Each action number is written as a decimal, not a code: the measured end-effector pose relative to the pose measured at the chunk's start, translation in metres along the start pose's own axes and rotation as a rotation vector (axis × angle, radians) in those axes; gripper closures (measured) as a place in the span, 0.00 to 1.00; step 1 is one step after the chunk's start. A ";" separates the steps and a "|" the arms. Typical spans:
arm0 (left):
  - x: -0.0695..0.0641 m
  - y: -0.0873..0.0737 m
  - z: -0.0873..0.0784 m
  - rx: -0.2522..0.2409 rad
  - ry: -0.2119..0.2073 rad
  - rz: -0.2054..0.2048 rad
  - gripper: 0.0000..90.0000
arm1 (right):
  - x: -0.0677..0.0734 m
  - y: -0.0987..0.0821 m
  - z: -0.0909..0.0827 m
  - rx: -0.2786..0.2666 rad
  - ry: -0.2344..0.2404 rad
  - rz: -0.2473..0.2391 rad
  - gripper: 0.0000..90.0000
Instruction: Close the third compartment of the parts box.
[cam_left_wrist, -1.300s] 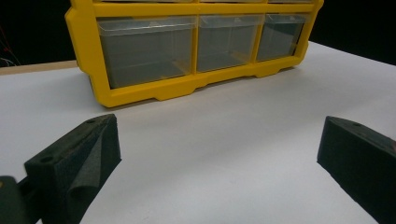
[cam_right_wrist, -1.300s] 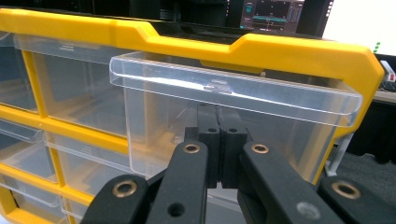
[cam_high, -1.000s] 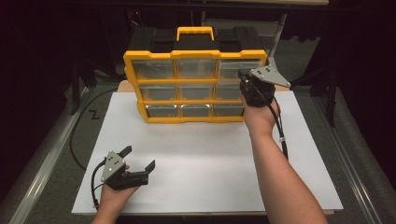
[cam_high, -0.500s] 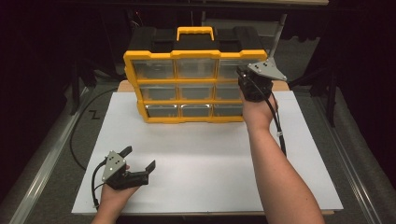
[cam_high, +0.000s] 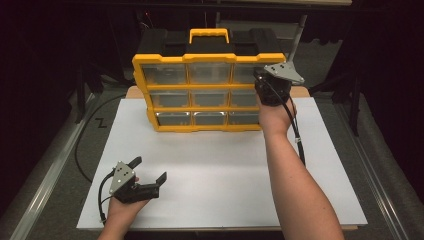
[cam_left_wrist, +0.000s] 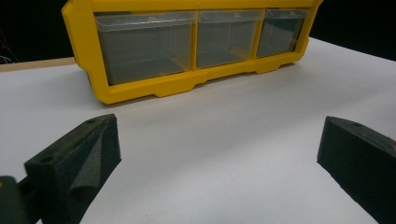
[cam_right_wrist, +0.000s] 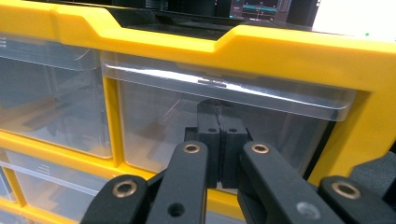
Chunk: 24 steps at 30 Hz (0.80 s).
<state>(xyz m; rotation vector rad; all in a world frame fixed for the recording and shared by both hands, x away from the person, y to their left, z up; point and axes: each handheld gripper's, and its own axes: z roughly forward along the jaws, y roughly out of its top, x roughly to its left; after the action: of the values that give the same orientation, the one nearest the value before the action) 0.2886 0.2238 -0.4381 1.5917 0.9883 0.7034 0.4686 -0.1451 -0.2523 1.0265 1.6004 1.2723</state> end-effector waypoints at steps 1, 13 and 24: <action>0.000 0.000 0.000 0.000 0.000 0.000 0.00 | 0.000 0.000 0.000 0.001 -0.001 0.000 1.00; 0.000 0.000 0.003 0.008 0.001 0.010 0.00 | 0.001 -0.009 -0.033 -0.007 0.067 0.007 1.00; -0.002 -0.001 0.005 0.015 0.001 0.018 0.00 | -0.008 -0.028 -0.072 -0.014 0.120 0.001 1.00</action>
<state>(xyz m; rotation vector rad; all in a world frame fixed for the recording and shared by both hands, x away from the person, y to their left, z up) 0.2919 0.2201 -0.4406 1.6152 0.9825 0.7109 0.4006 -0.1793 -0.2687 0.9581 1.6787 1.3654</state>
